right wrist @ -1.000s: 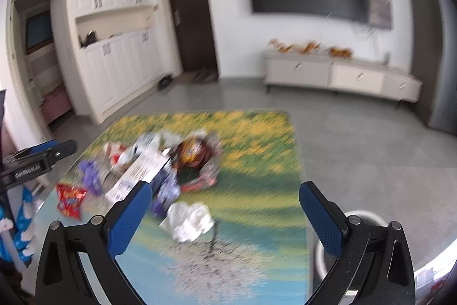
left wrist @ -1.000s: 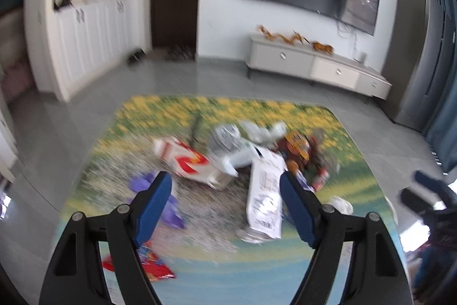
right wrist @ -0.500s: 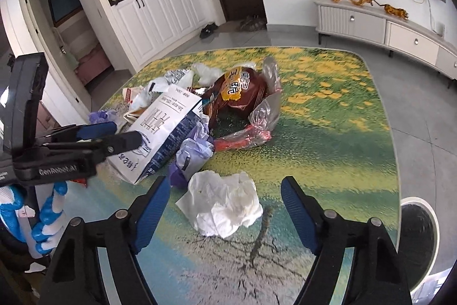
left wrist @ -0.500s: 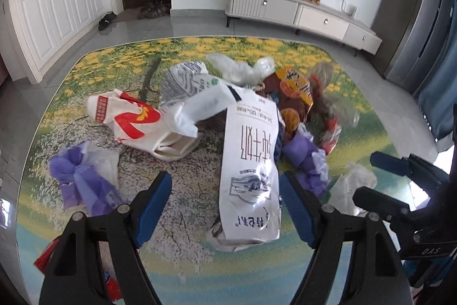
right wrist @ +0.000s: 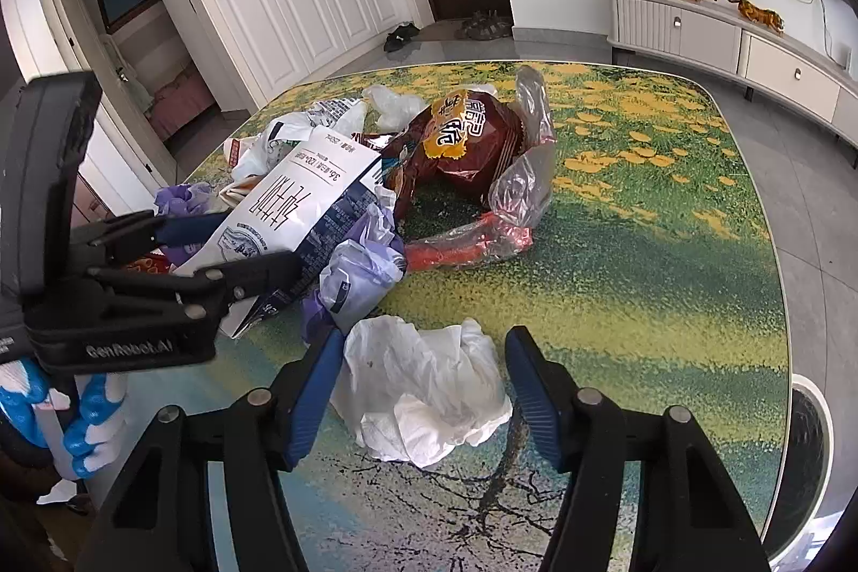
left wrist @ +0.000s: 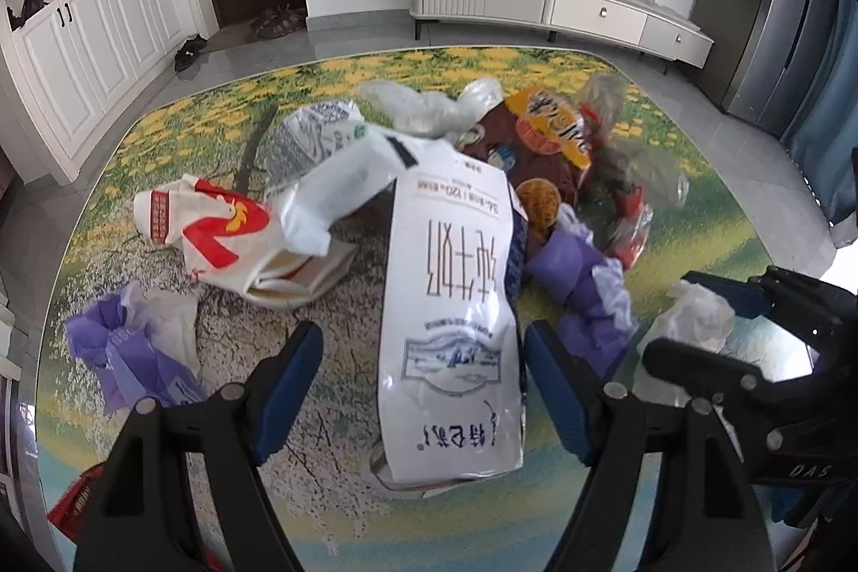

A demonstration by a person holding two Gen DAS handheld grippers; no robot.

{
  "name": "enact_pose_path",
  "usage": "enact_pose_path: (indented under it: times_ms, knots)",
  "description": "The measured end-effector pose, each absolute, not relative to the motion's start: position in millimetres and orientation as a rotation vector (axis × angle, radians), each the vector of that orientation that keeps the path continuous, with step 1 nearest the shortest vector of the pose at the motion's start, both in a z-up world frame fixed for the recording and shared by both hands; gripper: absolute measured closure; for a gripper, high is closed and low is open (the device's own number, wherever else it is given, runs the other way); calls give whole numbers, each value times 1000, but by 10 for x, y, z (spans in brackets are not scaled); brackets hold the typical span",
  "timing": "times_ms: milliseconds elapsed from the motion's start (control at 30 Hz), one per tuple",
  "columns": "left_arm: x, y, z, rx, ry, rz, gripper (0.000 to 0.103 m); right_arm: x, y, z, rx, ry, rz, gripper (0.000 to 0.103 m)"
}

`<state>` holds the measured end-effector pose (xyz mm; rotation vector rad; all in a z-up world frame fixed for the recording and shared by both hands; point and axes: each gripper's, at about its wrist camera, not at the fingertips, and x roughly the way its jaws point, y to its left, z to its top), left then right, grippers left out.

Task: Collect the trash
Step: 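Grasp the white milk carton with the left tool while the right tool grasps the white tissue, then carry the tissue to the bin and open the right tool while the left tool holds the carton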

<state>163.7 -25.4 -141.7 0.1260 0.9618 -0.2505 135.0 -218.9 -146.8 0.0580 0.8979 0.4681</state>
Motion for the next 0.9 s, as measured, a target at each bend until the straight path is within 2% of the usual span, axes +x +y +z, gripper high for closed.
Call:
enact_pose_path:
  times_ms: [67,167,267,467,667,900]
  knots:
    - [1639,-222,-1439,110,975,-257,52,1341,-2190,-1469,55,897,465,49]
    - [1622,-165,-1450,74,985,-274,61,1331,-2192,-1470,54,900,465,58]
    - [1560,-105,-1423,36,980,-292,61,1289,-2218,-1476,55,904,464,66]
    - [1360,-47,-1290,-4,940,-338,62,1131,-2280,-1476,74,912,455,76]
    - [1079,-21,-1094,4,889,-358,62,896,-2276,-1437,65,902,470,82]
    - [835,-135,-764,46,823,-380,62,648,-2432,-1222,98,826,456,83]
